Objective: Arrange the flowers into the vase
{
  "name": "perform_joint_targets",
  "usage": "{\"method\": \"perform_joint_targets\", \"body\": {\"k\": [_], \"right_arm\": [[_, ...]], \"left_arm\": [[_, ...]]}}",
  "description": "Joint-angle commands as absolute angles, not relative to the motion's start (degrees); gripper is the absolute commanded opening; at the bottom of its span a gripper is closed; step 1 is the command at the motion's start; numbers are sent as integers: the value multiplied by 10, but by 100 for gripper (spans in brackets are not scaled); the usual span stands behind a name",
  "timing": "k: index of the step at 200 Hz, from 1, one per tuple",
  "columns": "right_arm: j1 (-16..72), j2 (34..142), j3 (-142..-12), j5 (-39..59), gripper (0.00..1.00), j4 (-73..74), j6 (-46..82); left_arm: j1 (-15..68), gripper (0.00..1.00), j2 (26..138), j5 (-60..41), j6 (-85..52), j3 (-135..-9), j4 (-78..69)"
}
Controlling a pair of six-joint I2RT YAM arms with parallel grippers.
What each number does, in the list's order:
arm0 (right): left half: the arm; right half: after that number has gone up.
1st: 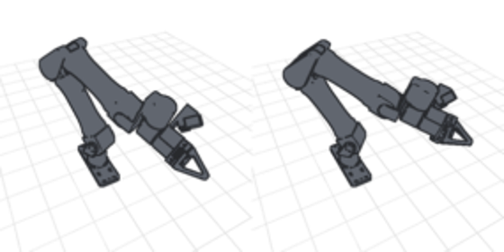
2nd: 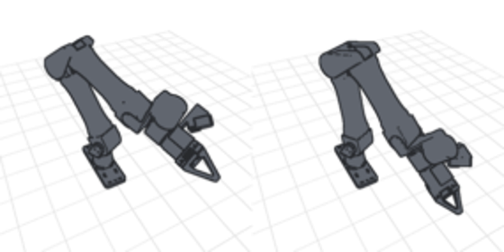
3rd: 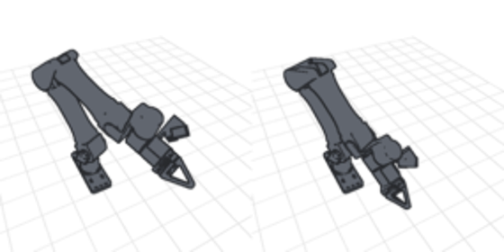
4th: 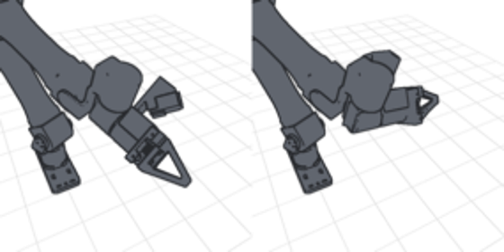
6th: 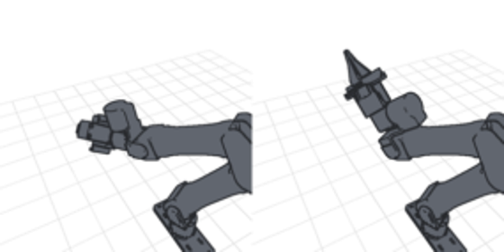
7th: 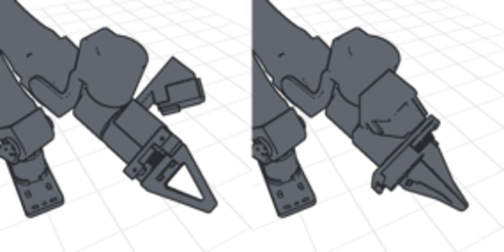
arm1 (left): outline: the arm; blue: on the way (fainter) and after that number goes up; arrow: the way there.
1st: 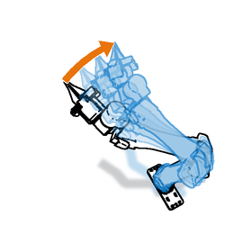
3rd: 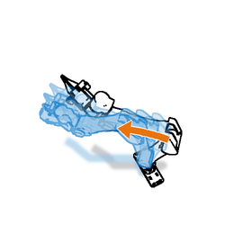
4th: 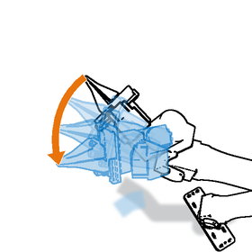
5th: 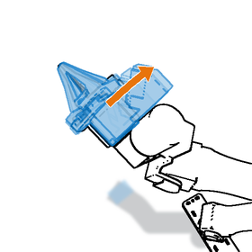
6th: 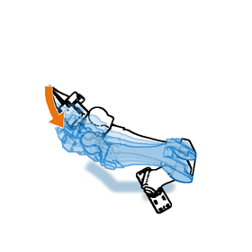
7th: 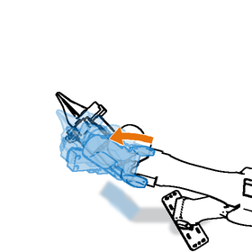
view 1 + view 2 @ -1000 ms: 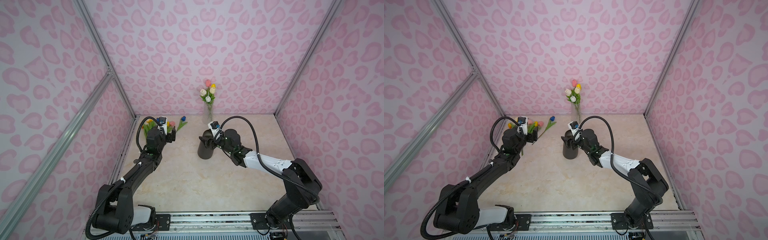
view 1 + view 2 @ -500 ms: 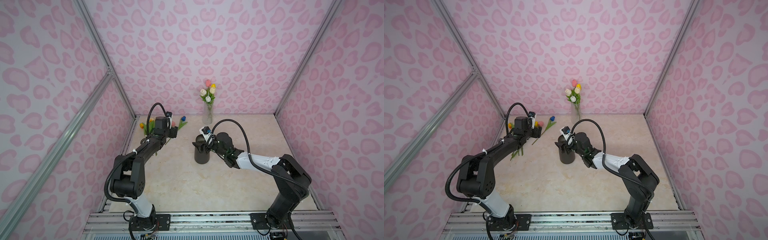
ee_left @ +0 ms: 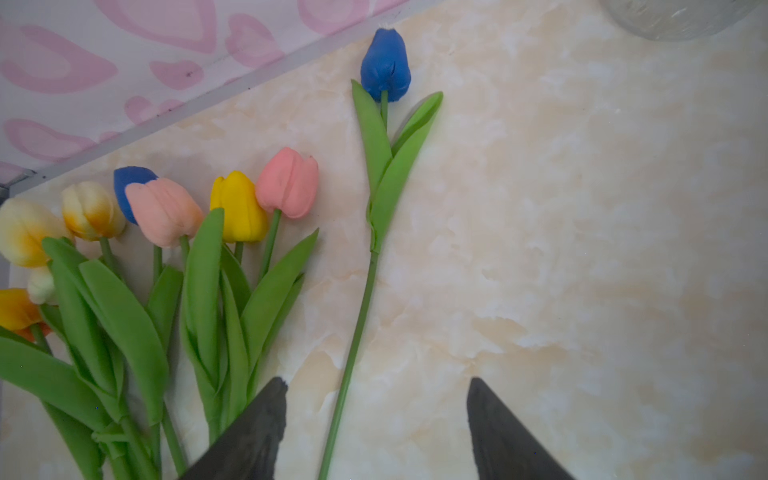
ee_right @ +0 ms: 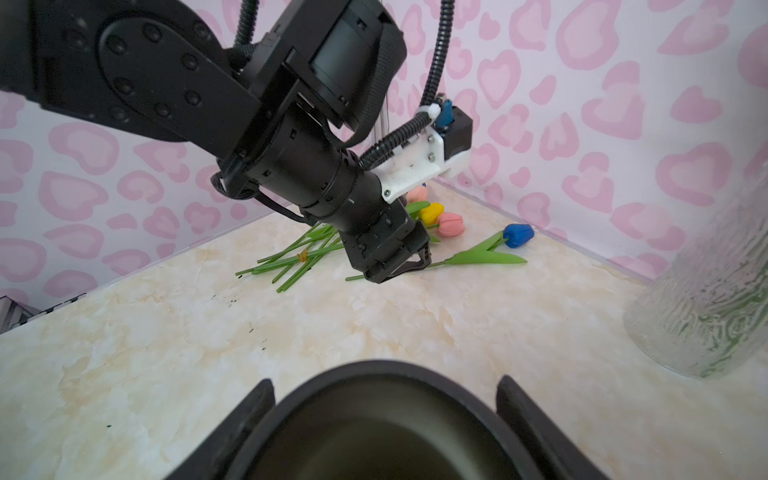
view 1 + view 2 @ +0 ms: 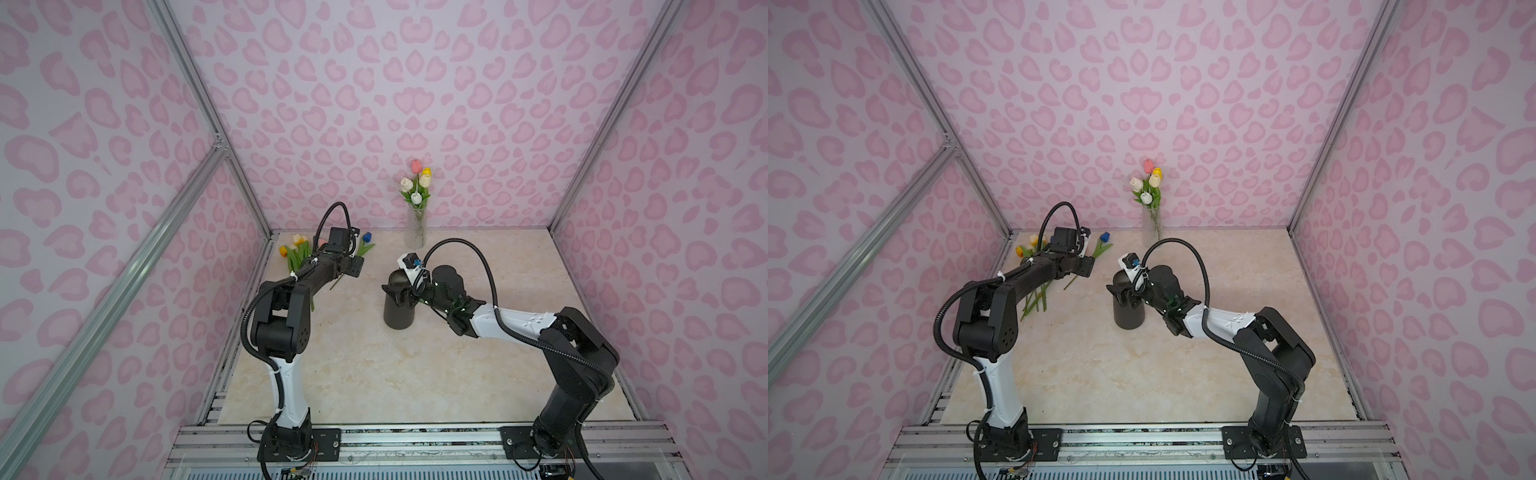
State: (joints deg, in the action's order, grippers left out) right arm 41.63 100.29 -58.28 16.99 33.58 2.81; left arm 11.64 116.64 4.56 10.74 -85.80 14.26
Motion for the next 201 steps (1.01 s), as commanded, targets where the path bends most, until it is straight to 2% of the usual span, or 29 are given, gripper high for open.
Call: {"method": "perform_joint_targets", "body": {"k": [1, 51, 59, 102, 116, 169, 201], "right_arm": [[417, 1002, -588, 182, 78, 401, 33], [419, 987, -572, 185, 91, 427, 35], [419, 983, -570, 185, 98, 428, 34], [421, 956, -552, 178, 98, 436, 29], [421, 939, -545, 177, 98, 437, 27], [429, 862, -502, 169, 98, 453, -5], [430, 817, -462, 171, 97, 500, -11]], "left_arm": [[116, 70, 1190, 55, 119, -887, 182], [116, 70, 1253, 62, 133, -955, 230], [116, 70, 1262, 66, 135, -968, 240], [116, 66, 1317, 76, 156, -1037, 280], [116, 60, 1341, 81, 161, -1073, 306], [116, 55, 1406, 81, 170, -1160, 375], [115, 43, 1440, 69, 171, -1196, 425]]}}
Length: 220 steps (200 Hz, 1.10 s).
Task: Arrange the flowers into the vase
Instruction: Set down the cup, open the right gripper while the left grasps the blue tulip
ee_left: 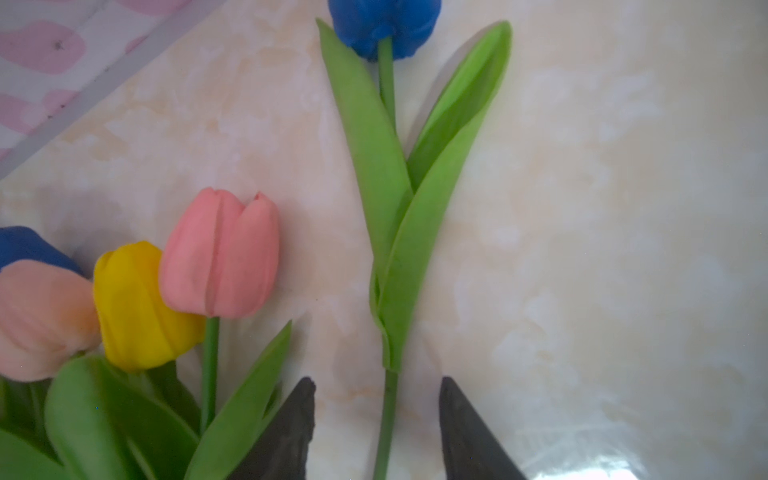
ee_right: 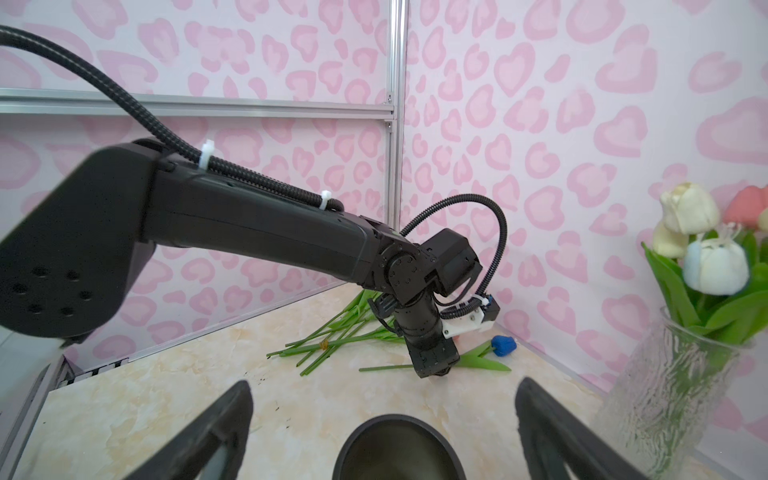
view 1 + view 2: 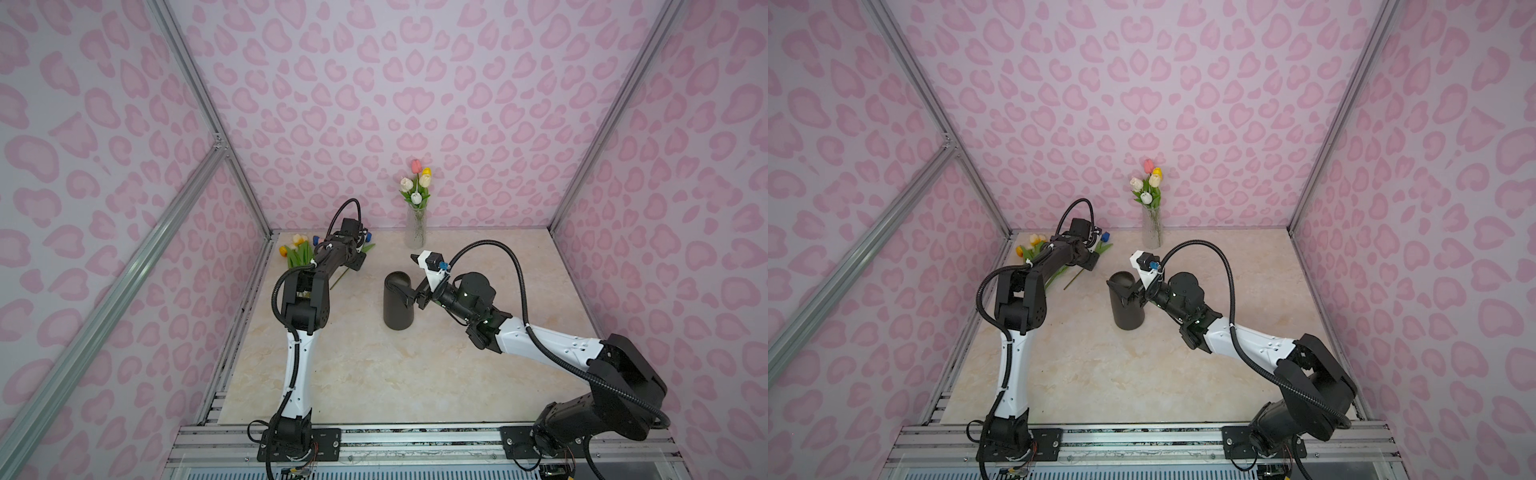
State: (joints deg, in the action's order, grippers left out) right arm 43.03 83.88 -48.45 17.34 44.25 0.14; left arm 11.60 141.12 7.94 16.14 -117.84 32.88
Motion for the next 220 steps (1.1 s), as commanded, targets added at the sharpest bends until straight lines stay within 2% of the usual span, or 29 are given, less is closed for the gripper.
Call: {"method": "perform_joint_targets", "body": {"k": [1, 9, 72, 79, 89, 98, 108, 130, 170, 187, 220], "right_arm": [[430, 815, -461, 171, 97, 500, -12], [432, 806, -455, 170, 97, 504, -15], [435, 755, -433, 149, 96, 495, -45], [435, 751, -432, 149, 96, 495, -46], [436, 745, -431, 147, 96, 490, -47], [437, 738, -431, 148, 96, 485, -49], [438, 732, -429, 148, 96, 481, -52], [440, 720, -427, 147, 96, 471, -62], [441, 702, -418, 133, 96, 458, -72], [441, 697, -414, 129, 96, 455, -76], [441, 697, -413, 122, 96, 447, -82]], "left_arm": [[115, 42, 1442, 69, 171, -1197, 427], [115, 39, 1448, 66, 167, -1210, 439], [103, 37, 1458, -18, 157, -1281, 546], [101, 31, 1457, -27, 156, -1284, 556], [99, 29, 1452, -27, 144, -1284, 565], [95, 30, 1448, -48, 143, -1283, 571], [91, 35, 1448, -60, 140, -1284, 575], [83, 35, 1456, -57, 134, -1289, 579], [75, 20, 1472, -79, 122, -1307, 614], [76, 4, 1469, -66, 116, -1307, 619], [76, 3, 1445, -63, 101, -1295, 619]]}}
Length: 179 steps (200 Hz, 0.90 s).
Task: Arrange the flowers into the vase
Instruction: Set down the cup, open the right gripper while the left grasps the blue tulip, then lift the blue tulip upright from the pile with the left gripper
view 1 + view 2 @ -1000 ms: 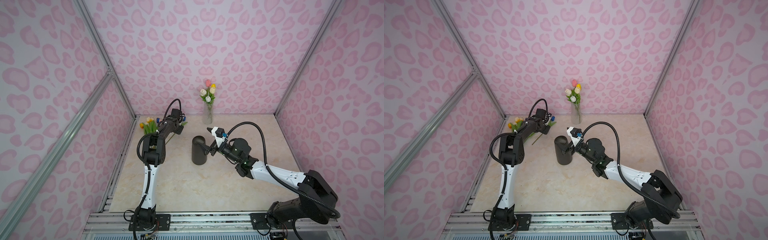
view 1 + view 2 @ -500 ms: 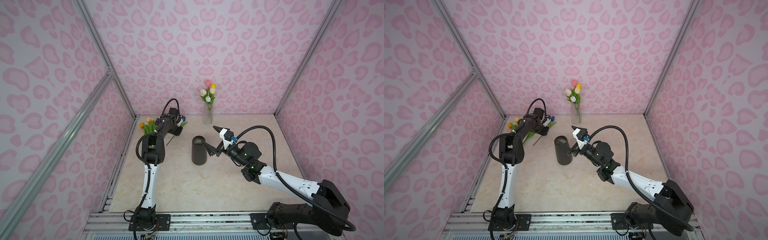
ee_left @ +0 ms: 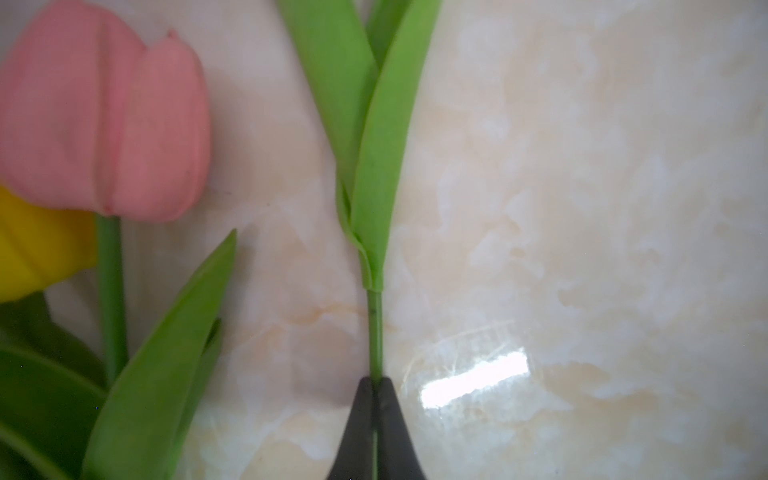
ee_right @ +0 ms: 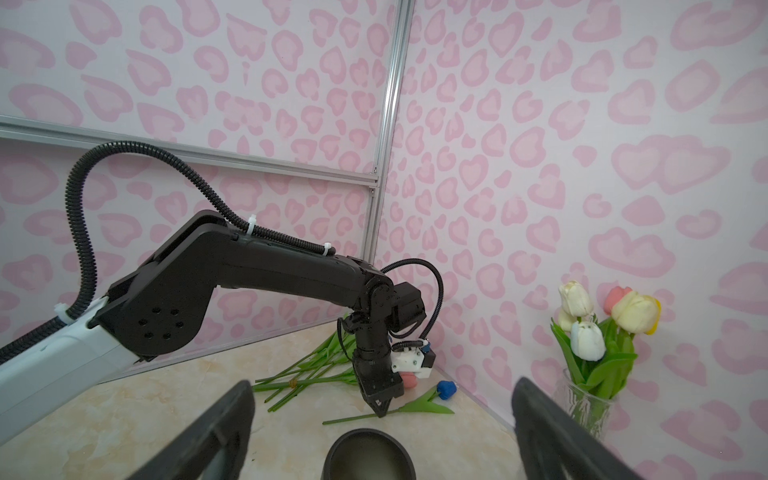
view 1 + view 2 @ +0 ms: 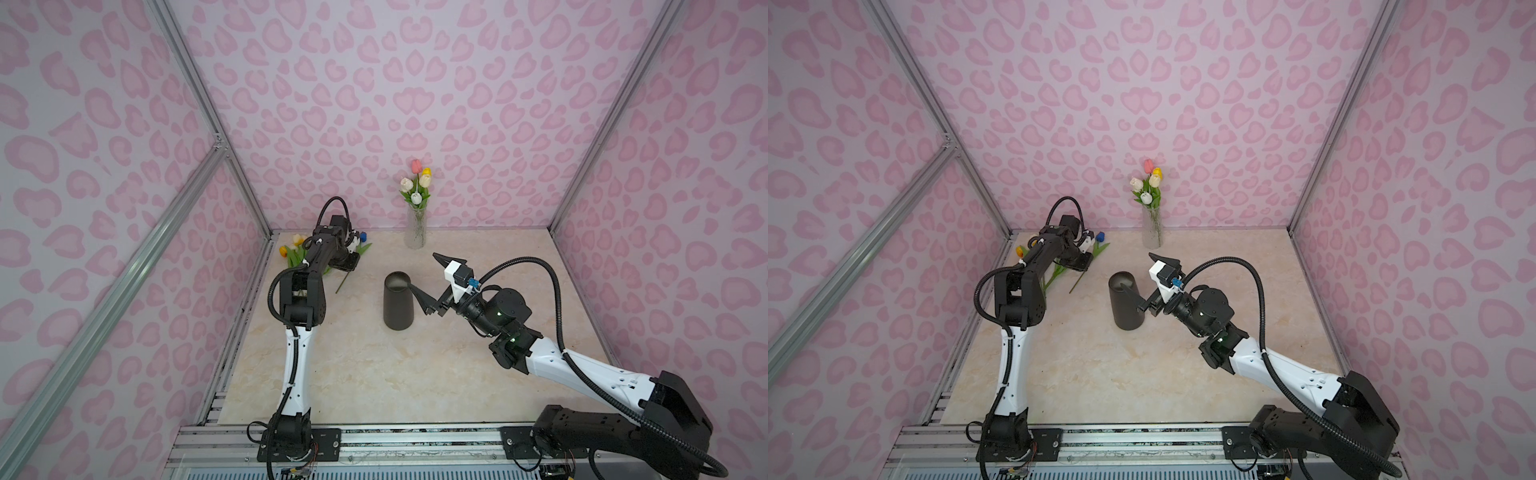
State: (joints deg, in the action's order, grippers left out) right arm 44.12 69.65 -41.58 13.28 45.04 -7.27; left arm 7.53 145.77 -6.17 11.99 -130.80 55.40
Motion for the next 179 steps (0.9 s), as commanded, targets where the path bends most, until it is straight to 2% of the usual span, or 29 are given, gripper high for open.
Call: {"method": "perform_joint_targets", "body": {"k": [1, 43, 91, 154, 179], "right_arm": [[440, 697, -412, 122, 96, 446, -82], [441, 704, -411, 111, 96, 450, -84], [441, 708, -410, 102, 96, 454, -84], [440, 718, -402, 80, 96, 481, -84], [439, 727, -403, 78, 96, 486, -86]], "left_arm": [[76, 3, 1443, -63, 100, -1294, 618], [81, 3, 1343, -113, 71, -1221, 558], [91, 3, 1151, -133, 34, -1030, 405], [121, 3, 848, -241, -48, -714, 42], [144, 3, 783, -245, -63, -664, -27]]}}
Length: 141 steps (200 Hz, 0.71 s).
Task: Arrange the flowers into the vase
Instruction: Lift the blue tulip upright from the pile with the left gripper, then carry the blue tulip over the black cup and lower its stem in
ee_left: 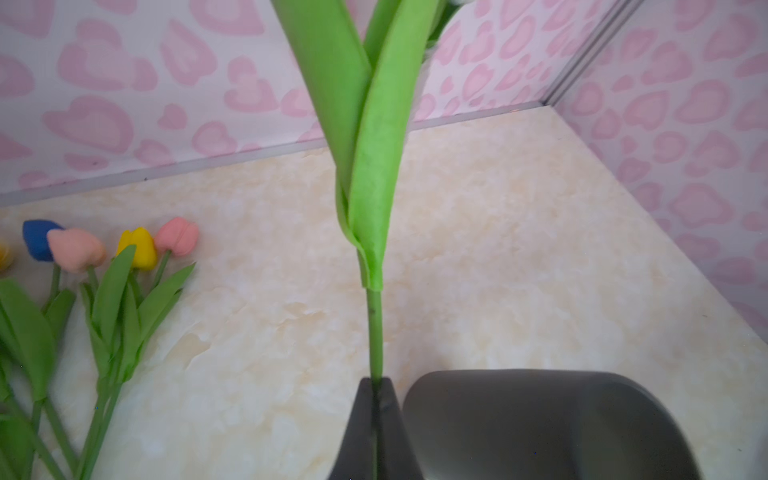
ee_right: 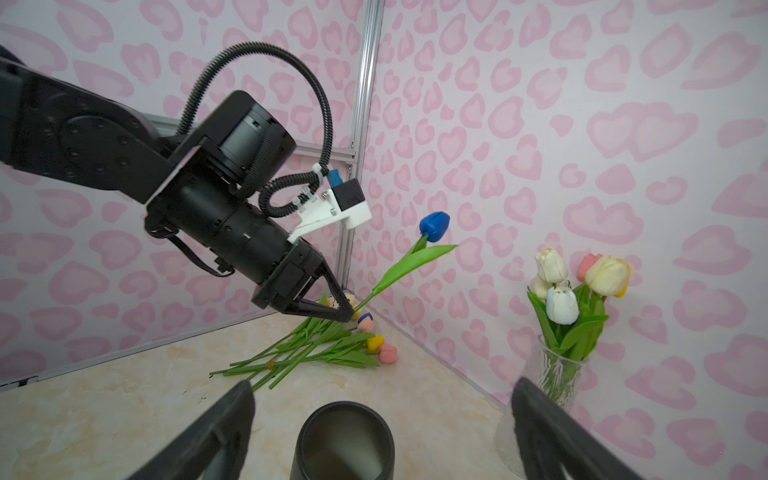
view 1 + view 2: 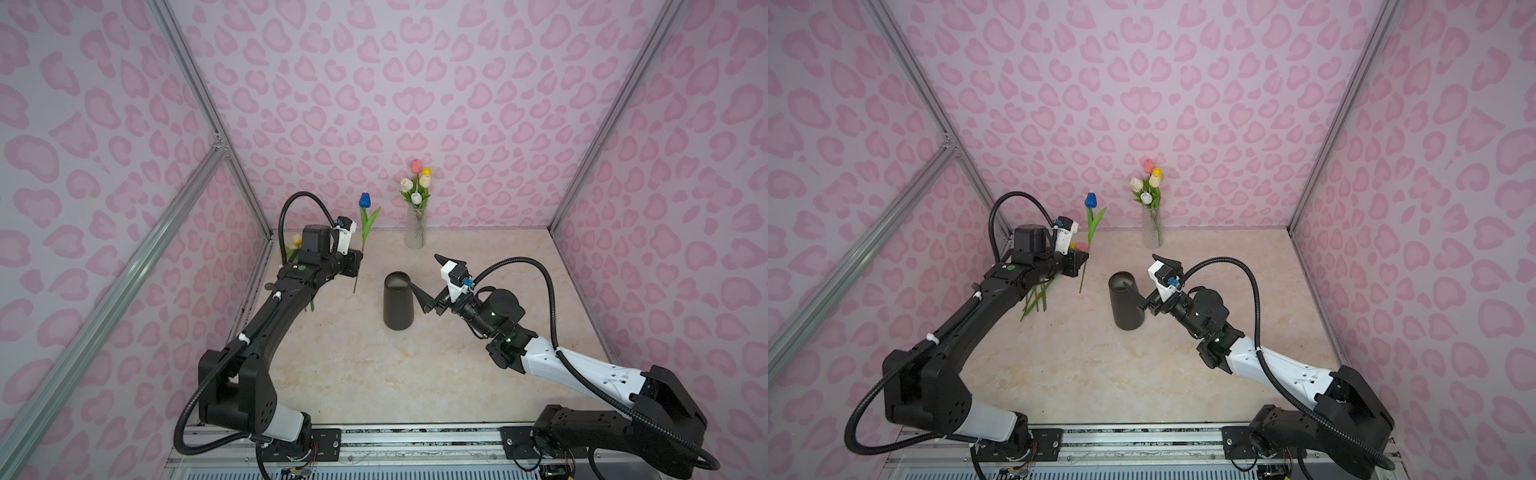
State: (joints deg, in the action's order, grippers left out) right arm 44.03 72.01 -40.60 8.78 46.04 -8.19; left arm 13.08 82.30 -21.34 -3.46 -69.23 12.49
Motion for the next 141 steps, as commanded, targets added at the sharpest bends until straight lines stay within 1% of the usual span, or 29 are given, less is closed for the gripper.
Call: {"method": "perform_joint_targets", "body": {"k": [1, 43, 68, 103, 141], "right_arm": [[439, 727, -403, 78, 96, 486, -86], [439, 733, -399, 75, 96, 497, -83], [439, 735, -397, 75, 96, 501, -79], [439, 740, -396, 76, 96, 508, -75], [439, 742, -397, 76, 96, 512, -72]], "left_arm": [[145, 3, 780, -245, -63, -663, -29], [211, 3, 701, -225, -34, -585, -136], [240, 3, 679, -228, -30, -557, -202], [263, 3, 691, -226, -33, -550, -269], [275, 3, 740, -229, -36, -540, -332]]}}
